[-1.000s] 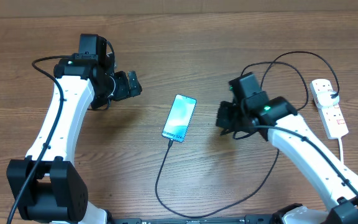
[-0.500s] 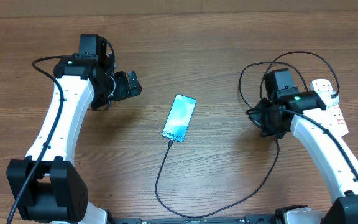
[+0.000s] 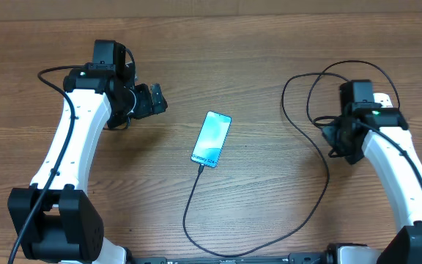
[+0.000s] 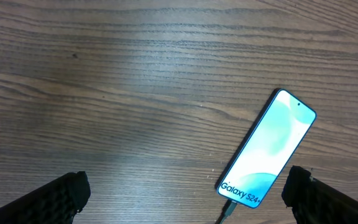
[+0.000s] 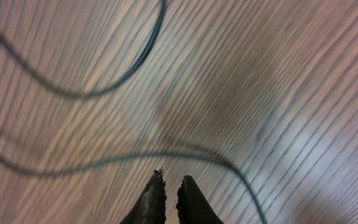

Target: Plug charger to phone and switch on socket

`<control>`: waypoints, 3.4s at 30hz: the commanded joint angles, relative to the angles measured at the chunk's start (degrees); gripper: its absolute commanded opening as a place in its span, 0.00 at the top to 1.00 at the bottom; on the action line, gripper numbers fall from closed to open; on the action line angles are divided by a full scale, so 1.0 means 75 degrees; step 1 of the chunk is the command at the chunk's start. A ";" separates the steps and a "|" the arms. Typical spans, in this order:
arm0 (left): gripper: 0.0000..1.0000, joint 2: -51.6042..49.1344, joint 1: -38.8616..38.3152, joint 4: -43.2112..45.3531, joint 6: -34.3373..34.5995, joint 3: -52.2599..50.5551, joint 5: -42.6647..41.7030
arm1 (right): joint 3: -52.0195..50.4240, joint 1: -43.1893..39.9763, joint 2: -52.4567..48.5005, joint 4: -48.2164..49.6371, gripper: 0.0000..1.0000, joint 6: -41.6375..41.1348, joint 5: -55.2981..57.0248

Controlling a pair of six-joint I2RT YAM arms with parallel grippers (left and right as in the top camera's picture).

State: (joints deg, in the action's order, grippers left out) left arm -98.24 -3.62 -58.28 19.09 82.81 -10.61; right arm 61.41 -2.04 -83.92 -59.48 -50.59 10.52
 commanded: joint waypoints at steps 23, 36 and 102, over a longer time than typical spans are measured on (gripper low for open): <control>0.00 0.0114 0.0044 0.0003 -0.0149 -0.0020 0.0073 | -0.0259 -0.1953 -0.0152 0.1716 0.69 -0.0090 0.2200; 0.00 0.0114 0.0044 0.0003 -0.0149 -0.0020 0.0073 | -0.0294 -0.2506 -0.0539 0.2634 0.16 -0.0076 0.2541; 0.01 0.0114 0.0044 0.0003 -0.0149 -0.0020 0.0073 | 0.3258 -0.5120 -0.4287 0.0641 0.00 0.4578 -0.1513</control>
State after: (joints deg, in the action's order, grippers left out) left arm -98.24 -3.62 -58.28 19.09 82.81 -10.44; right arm 85.91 -40.82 -116.20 -55.46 -17.72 -0.19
